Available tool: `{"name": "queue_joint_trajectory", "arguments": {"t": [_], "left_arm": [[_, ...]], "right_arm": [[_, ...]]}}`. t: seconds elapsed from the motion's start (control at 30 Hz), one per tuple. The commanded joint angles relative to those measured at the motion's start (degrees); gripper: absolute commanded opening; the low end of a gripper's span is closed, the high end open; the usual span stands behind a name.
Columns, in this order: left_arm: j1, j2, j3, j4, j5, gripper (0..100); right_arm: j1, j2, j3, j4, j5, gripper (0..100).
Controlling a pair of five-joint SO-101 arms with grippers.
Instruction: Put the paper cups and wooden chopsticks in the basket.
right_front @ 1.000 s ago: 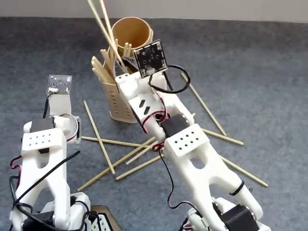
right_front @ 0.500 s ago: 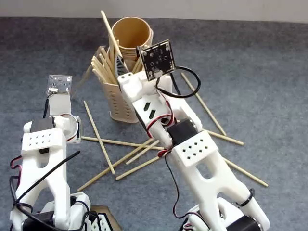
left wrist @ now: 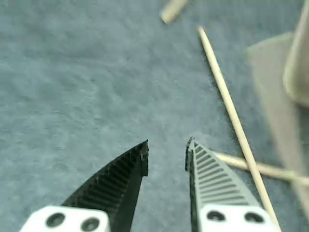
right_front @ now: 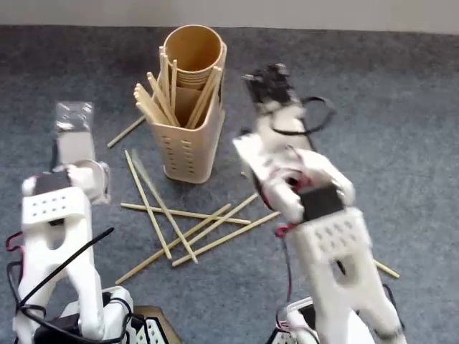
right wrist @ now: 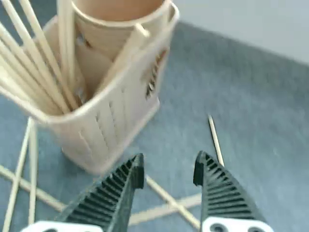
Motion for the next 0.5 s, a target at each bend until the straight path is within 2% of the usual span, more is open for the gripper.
{"name": "queue_joint_trajectory", "arguments": {"t": [0.0,0.1,0.2,0.3,0.37,0.47], "left_arm": [[-3.9,-1.1,-15.2,10.1,-0.4,16],[-3.7,0.8,-27.7,23.2,-2.6,16],[-2.2,5.9,-40.0,35.1,-3.7,16],[1.0,12.4,-49.4,45.7,-5.4,16],[3.7,15.9,-48.3,47.3,-7.6,16],[7.8,17.8,-41.1,47.3,-14.9,16]], "right_arm": [[6.2,-8.2,-3.9,20.3,3.1,17.7],[9.8,-7.0,1.8,21.3,6.2,17.7],[13.2,-6.2,8.3,16.7,7.6,17.7],[13.8,-5.7,15.6,12.0,8.7,17.7],[13.7,-5.7,20.8,8.9,8.9,17.7],[13.6,-5.6,28.3,4.2,9.0,17.7]]}}
